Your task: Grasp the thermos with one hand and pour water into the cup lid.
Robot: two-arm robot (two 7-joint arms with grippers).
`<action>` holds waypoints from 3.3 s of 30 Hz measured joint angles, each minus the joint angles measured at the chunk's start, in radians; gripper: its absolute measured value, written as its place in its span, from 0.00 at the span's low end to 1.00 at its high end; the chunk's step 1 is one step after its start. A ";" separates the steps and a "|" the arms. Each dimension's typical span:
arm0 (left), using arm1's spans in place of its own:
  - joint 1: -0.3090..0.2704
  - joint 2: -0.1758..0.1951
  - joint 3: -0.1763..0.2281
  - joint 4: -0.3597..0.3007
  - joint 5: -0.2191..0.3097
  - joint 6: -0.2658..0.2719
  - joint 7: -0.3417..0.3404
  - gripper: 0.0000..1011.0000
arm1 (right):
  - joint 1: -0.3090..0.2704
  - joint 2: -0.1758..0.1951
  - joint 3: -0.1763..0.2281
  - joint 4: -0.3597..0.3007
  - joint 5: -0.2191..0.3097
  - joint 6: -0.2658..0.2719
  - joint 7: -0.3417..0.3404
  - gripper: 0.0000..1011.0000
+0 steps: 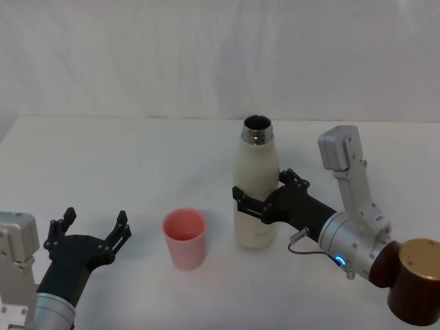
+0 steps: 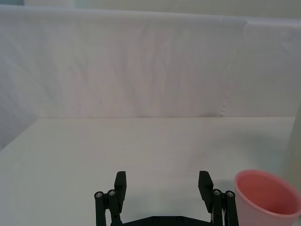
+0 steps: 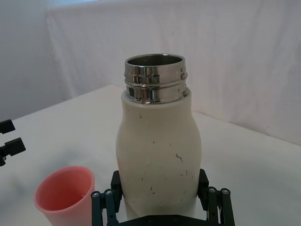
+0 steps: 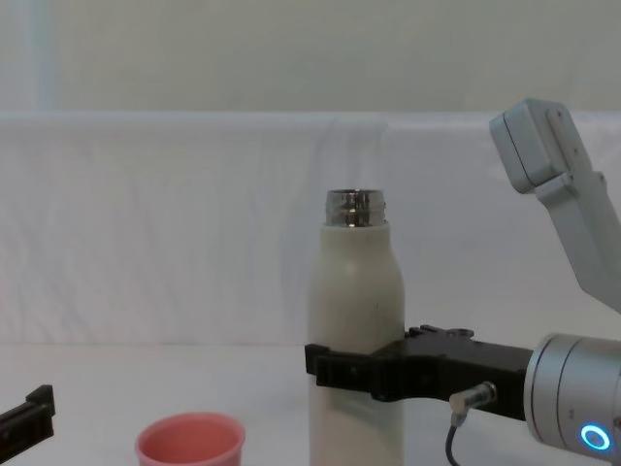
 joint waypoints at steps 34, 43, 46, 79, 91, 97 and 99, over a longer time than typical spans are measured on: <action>0.000 0.000 0.000 0.000 0.000 0.000 0.000 0.99 | 0.006 0.045 -0.050 0.004 0.052 -0.017 -0.038 0.95; 0.000 0.000 0.000 0.000 0.000 0.000 0.000 0.99 | 0.006 0.048 -0.051 0.003 0.056 -0.017 -0.039 0.95; 0.000 0.000 0.000 0.000 0.000 0.000 0.000 0.99 | 0.006 0.048 -0.051 0.002 0.056 -0.017 -0.039 0.94; 0.000 0.000 0.000 0.000 0.000 0.000 0.000 0.99 | 0.005 0.047 -0.050 0.002 0.053 -0.015 -0.039 0.99; 0.000 0.000 0.000 0.000 0.000 0.000 0.000 0.99 | -0.039 0.069 -0.040 -0.046 0.058 -0.033 -0.054 0.99; 0.000 0.000 0.000 0.000 0.000 0.000 0.000 0.99 | -0.062 0.082 -0.032 -0.072 0.065 -0.042 -0.055 0.99; 0.000 0.000 0.000 0.000 0.000 0.000 0.000 0.99 | -0.073 0.087 -0.028 -0.084 0.069 -0.046 -0.055 0.99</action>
